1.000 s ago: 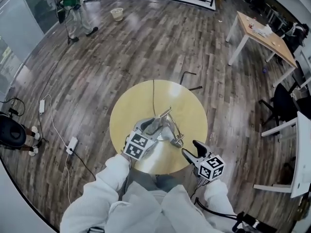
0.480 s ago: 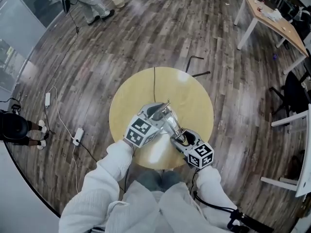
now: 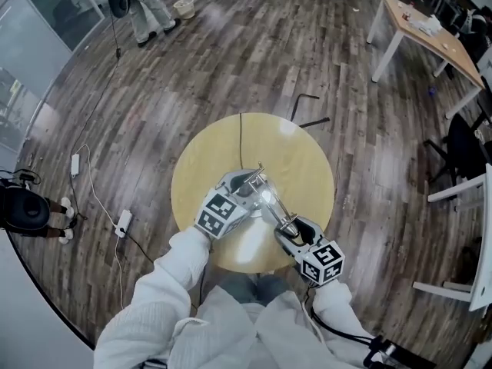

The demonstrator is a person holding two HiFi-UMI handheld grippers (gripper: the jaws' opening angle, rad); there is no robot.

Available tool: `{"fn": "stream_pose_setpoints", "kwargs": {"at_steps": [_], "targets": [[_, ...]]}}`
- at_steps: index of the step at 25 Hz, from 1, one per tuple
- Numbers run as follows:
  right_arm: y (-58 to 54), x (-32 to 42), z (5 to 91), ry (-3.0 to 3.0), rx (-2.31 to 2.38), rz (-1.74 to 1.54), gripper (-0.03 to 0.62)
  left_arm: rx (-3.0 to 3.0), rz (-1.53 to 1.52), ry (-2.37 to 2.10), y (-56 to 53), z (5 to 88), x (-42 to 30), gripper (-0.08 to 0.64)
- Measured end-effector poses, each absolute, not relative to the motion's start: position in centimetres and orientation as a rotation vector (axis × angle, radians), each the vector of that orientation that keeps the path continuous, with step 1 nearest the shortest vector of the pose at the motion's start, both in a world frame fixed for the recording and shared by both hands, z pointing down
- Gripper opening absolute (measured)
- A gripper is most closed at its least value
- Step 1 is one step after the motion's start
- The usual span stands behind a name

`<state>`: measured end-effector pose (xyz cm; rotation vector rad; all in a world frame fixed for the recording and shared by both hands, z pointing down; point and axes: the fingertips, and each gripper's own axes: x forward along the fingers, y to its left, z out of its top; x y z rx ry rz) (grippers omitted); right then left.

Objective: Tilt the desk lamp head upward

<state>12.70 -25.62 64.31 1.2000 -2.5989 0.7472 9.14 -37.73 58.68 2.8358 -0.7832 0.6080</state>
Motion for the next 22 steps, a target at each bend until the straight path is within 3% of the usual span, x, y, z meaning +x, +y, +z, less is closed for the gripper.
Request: {"fn": "stream_pose_setpoints", "kwargs": {"at_steps": [12,22], "targets": [[-22.4,15.4,52.2,-2.437,1.310,0.762,0.275,2.899,0.651,-0.763,-37.3,58.7,8.8,0.126],[-25.1,13.1,41.0,-2.398,1.269,0.542,0.264,2.939,0.622,-0.696,-37.1,59.0,8.4,0.126]]}}
